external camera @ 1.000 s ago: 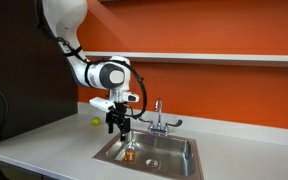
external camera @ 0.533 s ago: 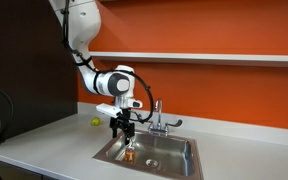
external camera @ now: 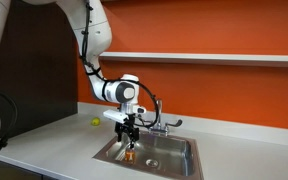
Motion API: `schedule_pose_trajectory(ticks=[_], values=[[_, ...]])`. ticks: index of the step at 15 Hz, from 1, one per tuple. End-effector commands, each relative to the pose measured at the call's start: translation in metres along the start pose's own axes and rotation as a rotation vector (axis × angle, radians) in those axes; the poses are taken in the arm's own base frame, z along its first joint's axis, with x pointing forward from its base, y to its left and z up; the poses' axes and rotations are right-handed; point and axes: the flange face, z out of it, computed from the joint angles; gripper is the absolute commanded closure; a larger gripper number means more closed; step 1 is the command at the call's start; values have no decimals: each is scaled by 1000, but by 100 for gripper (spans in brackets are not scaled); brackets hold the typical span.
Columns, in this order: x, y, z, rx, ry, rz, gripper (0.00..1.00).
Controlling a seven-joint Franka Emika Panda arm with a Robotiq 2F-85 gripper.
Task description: Put the can on the left counter
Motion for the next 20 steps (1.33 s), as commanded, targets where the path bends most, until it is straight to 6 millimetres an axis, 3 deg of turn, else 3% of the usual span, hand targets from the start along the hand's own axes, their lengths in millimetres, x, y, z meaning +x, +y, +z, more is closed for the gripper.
schedule_pose_trajectory(ticks=[1, 8, 20], values=[[24, 1, 11, 1, 0, -13, 0], [44, 2, 25, -2, -9, -6, 0], [49, 1, 50, 0, -38, 9, 0]])
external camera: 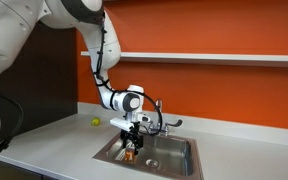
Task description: Put the can on the left counter
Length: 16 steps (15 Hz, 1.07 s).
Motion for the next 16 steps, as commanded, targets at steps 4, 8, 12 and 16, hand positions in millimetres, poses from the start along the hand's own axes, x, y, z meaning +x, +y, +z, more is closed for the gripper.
schedule_pose_trajectory(ticks=[4, 8, 12, 16], values=[[7, 0, 7, 12, -9, -13, 0], [8, -1, 12, 9, -16, -15, 0], [8, 0, 15, 8, -21, -14, 0], [10, -1, 17, 6, -23, -14, 0]])
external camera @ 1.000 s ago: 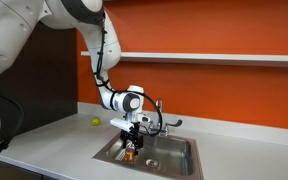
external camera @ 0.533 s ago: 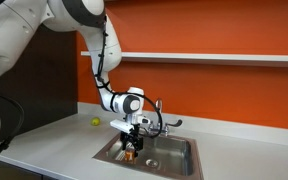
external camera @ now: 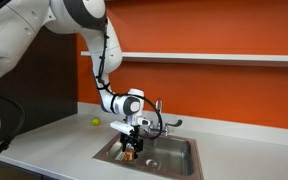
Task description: Put the can on the left counter
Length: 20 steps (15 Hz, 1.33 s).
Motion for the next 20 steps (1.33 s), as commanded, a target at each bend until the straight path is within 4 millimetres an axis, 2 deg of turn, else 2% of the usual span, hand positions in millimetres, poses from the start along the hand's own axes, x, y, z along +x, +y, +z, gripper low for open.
schedule_pose_trajectory(ticks=[1, 2, 3, 4, 8, 9, 12, 20], values=[[7, 0, -1, 13, 1, -13, 0], [7, 0, -1, 12, 1, -13, 0], [7, 0, -1, 12, 2, -13, 16], [8, 0, 0, 13, 3, -12, 28], [9, -2, 1, 13, 5, -11, 58], [9, -2, 1, 14, 6, -11, 62], [9, -3, 0, 13, 7, -11, 62], [6, -9, -18, 5, 18, -24, 62]])
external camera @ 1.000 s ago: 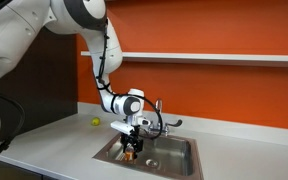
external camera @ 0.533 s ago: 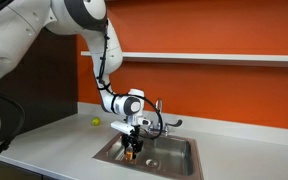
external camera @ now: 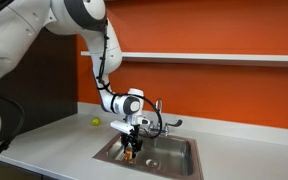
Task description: Put the can on the left counter
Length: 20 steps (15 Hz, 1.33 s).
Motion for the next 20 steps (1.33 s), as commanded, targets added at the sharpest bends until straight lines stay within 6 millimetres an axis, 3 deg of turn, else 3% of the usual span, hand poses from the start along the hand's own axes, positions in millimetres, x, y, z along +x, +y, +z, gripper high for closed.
schedule_pose_trajectory(ticks=[1, 13, 20], values=[[1, -4, -19, 4, 11, -17, 62], [-1, -1, -78, -7, 79, -16, 62], [-19, -3, -113, -8, 85, -27, 62]])
